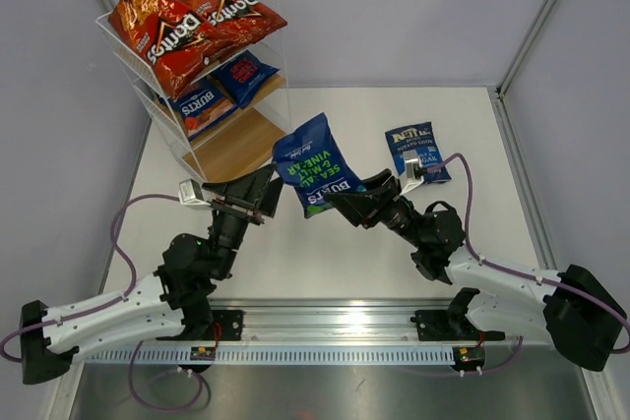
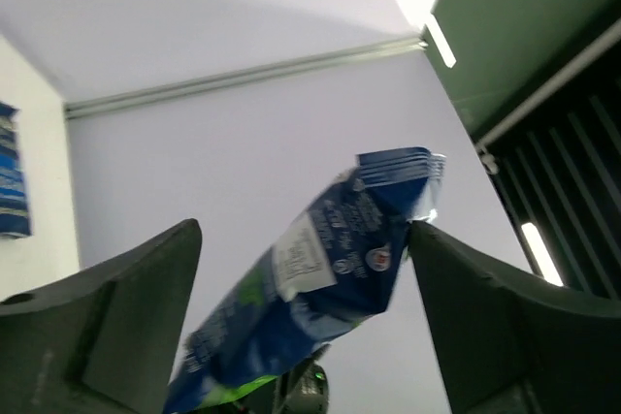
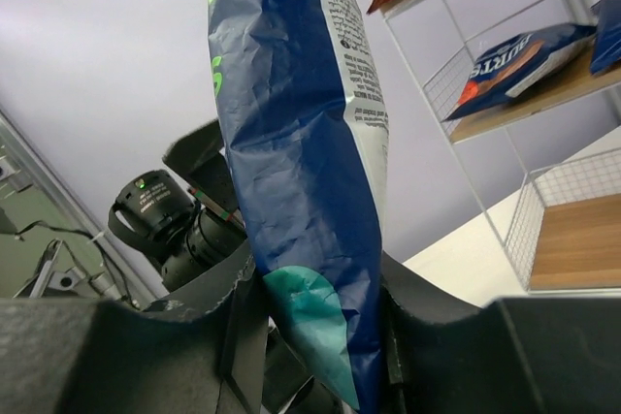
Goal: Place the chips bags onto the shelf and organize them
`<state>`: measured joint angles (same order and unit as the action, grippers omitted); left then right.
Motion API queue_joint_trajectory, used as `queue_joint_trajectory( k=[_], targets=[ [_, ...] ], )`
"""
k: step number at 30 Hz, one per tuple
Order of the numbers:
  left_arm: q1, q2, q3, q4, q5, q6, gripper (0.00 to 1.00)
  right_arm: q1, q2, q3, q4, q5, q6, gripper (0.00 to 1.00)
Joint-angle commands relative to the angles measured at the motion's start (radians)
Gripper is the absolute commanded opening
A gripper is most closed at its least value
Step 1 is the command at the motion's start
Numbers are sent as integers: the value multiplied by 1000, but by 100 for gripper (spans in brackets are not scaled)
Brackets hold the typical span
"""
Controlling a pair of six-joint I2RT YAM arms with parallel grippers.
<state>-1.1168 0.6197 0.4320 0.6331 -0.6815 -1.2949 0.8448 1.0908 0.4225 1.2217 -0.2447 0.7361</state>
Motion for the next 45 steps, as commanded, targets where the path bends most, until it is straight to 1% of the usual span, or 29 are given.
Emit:
queue_joint_trajectory(
  k=[1,2,3,4,6,7,8,9,10,11,13,15,18,19,20,22,23,24,25,27,29,30,31,32,34,36,37,41,45],
  targets=[
    [-5,-51,54,-209,-174,98,94,5,-61,32,-31,94,-50,26],
    [-3,-60,59,-263,-194,114,98,5,-65,32,-53,100,-56,25],
    [-2,-80,63,-279,-217,135,99,5,-68,35,-73,120,-60,25],
    [-2,-87,73,-300,-228,191,99,7,-78,39,-99,130,-66,25],
    [-2,-94,152,-427,-251,255,99,5,-86,71,-221,154,-82,25],
    [-2,-84,187,-479,-256,344,99,5,-91,87,-275,165,-87,25],
    [-2,-71,226,-595,-259,385,99,4,-91,113,-368,174,-95,25],
    [-2,-58,313,-668,-266,411,99,4,-88,120,-398,176,-107,25],
    [-2,-31,347,-731,-268,460,99,0,-86,122,-418,176,-110,25],
    [-2,-22,379,-834,-270,480,99,-4,-85,118,-442,177,-113,25],
    [-2,-21,413,-880,-244,560,99,-13,-77,104,-444,177,-109,25],
    [-2,-40,413,-929,-202,598,99,-39,-62,98,-456,170,-84,25],
    [-3,-60,451,-1036,-152,664,99,-79,21,117,-455,124,-47,25],
    [-2,-55,488,-1068,-133,705,99,-85,81,128,-449,113,-40,25],
    [-2,-32,520,-1158,-124,715,99,-92,115,157,-446,92,-23,25],
    [0,4,607,-1266,-104,723,99,-110,215,191,-430,62,-6,25],
    [0,37,634,-1367,-89,723,99,-115,245,228,-429,41,15,25],
    [2,49,657,-1412,-78,726,99,-121,276,242,-419,33,25,25],
    [2,60,698,-1497,-66,726,99,-127,331,252,-386,24,32,25],
    [2,81,724,-1568,-47,729,99,-135,380,300,-384,13,49,25],
    [2,83,735,-1637,-49,749,99,-154,470,372,-395,-22,84,25],
    [2,71,729,-1648,-58,758,99,-161,503,393,-387,-34,106,25],
    [2,57,720,-1644,-67,788,99,-168,573,435,-361,-50,132,24],
    [2,39,679,-1629,-90,807,99,-182,607,455,-350,-71,191,24],
    [3,-47,621,-1545,-98,876,99,-187,702,496,-332,-76,244,25],
    [2,-113,547,-1491,-102,905,99,-187,760,573,-337,-87,282,25],
    [2,-171,527,-1450,-107,922,99,-187,812,602,-350,-90,298,25],
    [2,-280,472,-1389,-133,933,99,-187,955,777,-378,-123,351,24],
    [2,-328,447,-1380,-132,937,99,-179,1075,907,-381,-125,368,23]
  ],
)
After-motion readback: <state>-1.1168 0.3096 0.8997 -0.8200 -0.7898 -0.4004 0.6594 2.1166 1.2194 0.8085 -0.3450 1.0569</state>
